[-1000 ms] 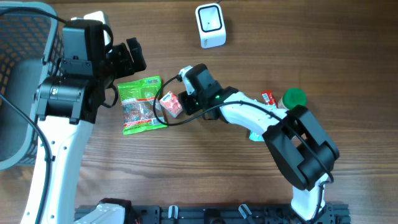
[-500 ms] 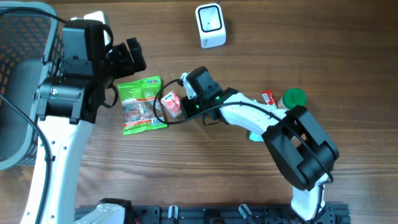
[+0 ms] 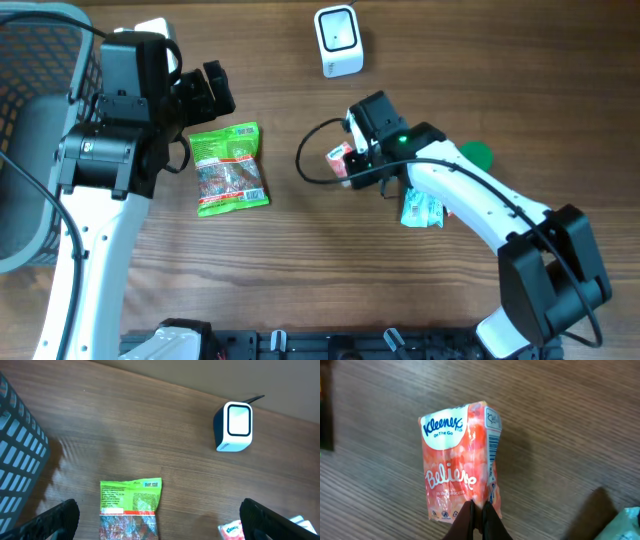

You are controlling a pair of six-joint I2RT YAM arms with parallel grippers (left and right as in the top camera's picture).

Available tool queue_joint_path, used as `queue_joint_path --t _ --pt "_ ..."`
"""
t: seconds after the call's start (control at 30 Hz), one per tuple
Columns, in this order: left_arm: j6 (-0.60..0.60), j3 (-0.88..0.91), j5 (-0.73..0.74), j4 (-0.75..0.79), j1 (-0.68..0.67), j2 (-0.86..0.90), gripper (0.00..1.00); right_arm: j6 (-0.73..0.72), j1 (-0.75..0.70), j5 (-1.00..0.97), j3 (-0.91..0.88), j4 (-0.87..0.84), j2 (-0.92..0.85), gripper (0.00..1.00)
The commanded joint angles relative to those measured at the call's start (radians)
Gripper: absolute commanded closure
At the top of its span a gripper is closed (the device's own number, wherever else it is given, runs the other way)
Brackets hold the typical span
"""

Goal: Scan the item barcode

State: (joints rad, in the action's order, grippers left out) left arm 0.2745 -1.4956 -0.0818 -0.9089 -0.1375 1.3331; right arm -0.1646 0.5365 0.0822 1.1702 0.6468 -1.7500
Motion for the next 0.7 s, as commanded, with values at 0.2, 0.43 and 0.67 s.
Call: queue_joint_path --t 0.2,0.43,0.67 --pt "-0.013 -0.005 -0.009 0.002 -0.002 -0.002 0.0 0.005 0.005 -0.027 -0.084 -0.09 -0.011 0.57" --pt "-0.013 -0.005 -0.009 0.002 -0.002 -0.002 0.0 0.008 0.005 -0.03 -0.084 -0.158 -0.011 0.5" --pt "-0.013 -0.005 -0.009 0.002 -0.002 -0.002 0.0 0.063 0.007 -0.043 -0.084 -0.178 -0.011 0.56"
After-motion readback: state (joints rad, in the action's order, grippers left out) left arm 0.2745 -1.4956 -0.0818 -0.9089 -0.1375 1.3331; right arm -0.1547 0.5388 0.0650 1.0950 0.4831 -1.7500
